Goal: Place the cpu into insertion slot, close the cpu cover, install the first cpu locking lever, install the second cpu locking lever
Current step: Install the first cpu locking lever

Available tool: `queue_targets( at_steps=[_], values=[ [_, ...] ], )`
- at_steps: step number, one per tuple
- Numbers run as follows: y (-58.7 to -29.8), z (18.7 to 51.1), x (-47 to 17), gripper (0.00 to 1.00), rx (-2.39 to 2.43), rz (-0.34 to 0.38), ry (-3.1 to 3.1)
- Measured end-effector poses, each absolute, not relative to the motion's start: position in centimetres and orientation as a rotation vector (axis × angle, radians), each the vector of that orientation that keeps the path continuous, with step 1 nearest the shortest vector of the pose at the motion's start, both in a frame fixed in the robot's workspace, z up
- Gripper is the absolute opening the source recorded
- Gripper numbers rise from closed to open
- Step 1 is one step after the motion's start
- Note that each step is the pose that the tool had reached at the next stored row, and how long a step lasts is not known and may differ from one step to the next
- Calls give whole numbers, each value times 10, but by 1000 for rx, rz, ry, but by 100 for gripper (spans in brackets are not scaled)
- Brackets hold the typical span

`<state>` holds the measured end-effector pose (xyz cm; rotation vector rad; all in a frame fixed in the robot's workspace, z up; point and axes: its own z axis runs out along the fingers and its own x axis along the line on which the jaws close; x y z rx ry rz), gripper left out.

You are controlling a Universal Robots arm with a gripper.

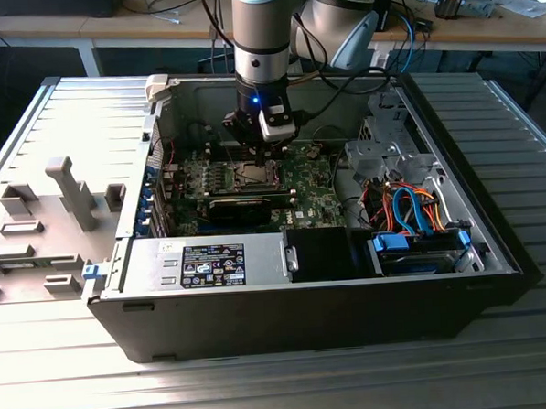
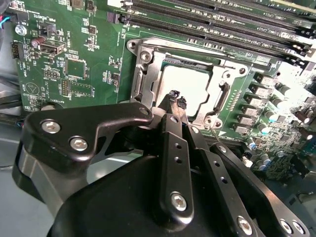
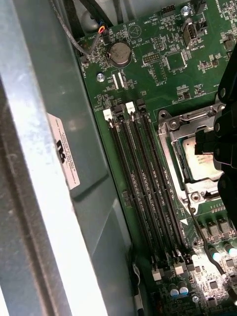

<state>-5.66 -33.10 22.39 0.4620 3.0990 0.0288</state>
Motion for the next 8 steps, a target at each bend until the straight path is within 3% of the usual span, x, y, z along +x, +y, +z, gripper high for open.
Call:
queue_targets(
  at_steps=[8],
  values=[
    [-331, 224, -57, 11, 436, 29, 3103]
  ],
)
